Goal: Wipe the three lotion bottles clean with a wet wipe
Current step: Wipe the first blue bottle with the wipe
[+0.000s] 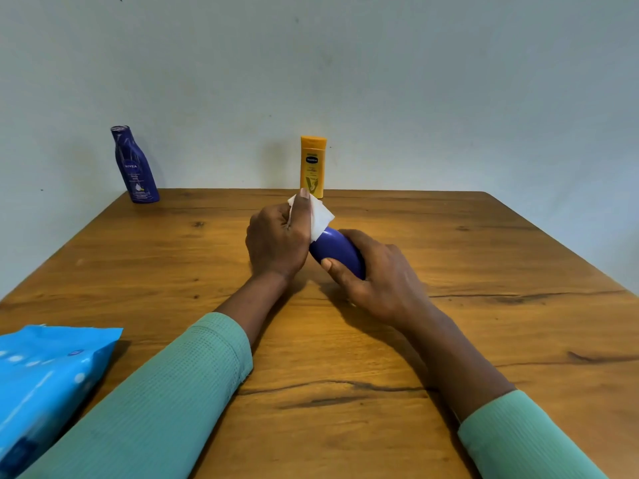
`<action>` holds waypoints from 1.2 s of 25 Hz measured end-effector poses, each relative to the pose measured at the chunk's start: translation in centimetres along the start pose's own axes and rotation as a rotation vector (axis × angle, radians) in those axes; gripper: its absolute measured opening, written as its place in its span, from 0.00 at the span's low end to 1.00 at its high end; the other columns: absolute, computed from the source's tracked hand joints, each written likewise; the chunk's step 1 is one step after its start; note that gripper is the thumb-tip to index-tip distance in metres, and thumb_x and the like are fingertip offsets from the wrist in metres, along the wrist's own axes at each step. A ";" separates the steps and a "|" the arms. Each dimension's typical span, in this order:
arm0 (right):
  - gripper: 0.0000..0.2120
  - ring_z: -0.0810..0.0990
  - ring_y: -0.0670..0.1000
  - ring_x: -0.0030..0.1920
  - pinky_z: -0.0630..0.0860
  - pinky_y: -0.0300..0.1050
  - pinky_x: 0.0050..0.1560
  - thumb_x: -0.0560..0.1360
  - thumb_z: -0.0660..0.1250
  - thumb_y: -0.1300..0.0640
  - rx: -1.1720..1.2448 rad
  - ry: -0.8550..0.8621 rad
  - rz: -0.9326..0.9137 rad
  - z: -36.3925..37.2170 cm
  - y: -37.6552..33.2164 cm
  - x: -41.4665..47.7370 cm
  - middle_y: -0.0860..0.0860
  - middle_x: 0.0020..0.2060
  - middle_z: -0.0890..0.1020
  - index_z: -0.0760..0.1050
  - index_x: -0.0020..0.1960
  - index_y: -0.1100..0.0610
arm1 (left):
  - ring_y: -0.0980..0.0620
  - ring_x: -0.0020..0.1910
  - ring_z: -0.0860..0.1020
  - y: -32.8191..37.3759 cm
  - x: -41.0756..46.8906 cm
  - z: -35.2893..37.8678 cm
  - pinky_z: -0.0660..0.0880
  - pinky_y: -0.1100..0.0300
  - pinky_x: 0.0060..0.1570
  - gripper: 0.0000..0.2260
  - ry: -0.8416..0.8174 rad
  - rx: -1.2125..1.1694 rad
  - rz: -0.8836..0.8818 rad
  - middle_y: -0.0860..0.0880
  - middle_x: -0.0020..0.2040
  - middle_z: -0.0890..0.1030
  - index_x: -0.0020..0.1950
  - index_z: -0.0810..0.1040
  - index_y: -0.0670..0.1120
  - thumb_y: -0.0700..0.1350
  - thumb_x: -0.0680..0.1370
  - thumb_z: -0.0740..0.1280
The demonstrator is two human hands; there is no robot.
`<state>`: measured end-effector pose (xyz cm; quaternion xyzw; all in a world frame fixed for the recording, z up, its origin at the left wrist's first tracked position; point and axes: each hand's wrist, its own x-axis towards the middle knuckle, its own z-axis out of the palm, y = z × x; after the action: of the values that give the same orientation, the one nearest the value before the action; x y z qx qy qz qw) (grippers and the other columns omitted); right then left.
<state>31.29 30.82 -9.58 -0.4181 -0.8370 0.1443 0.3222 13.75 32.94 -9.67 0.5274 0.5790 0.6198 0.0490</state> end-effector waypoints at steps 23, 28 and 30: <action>0.25 0.84 0.58 0.38 0.84 0.49 0.40 0.81 0.65 0.44 1.260 -0.258 0.388 -0.9 0.1 -0.5 0.65 0.50 0.84 0.77 0.66 0.65 | 0.58 0.26 0.71 0.1 -0.1 -0.2 0.64 0.61 0.26 0.26 0.014 -0.007 0.269 0.54 0.28 0.71 0.37 0.73 0.50 0.63 0.85 0.49; 0.21 0.78 0.52 0.25 0.78 0.41 0.25 0.84 0.59 0.44 1.327 -0.268 0.483 -1.7 -0.7 -0.7 0.60 0.36 0.82 0.78 0.60 0.60 | 0.56 0.34 0.77 0.3 -0.7 0.3 0.70 0.68 0.33 0.35 -0.120 -0.006 0.396 0.51 0.37 0.79 0.56 0.80 0.44 0.68 0.83 0.43; 0.21 0.76 0.50 0.22 0.75 0.39 0.21 0.84 0.59 0.44 1.329 -0.318 0.519 -2.1 -0.6 -0.8 0.60 0.33 0.80 0.78 0.61 0.60 | 0.52 0.34 0.80 0.3 -0.7 0.5 0.75 0.61 0.34 0.37 -0.152 -0.071 0.348 0.47 0.36 0.81 0.52 0.82 0.41 0.68 0.83 0.43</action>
<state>32.66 29.75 -8.06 -0.2933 -0.4831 0.7526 0.3378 14.62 32.69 -9.99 0.6630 0.4512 0.5974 0.0034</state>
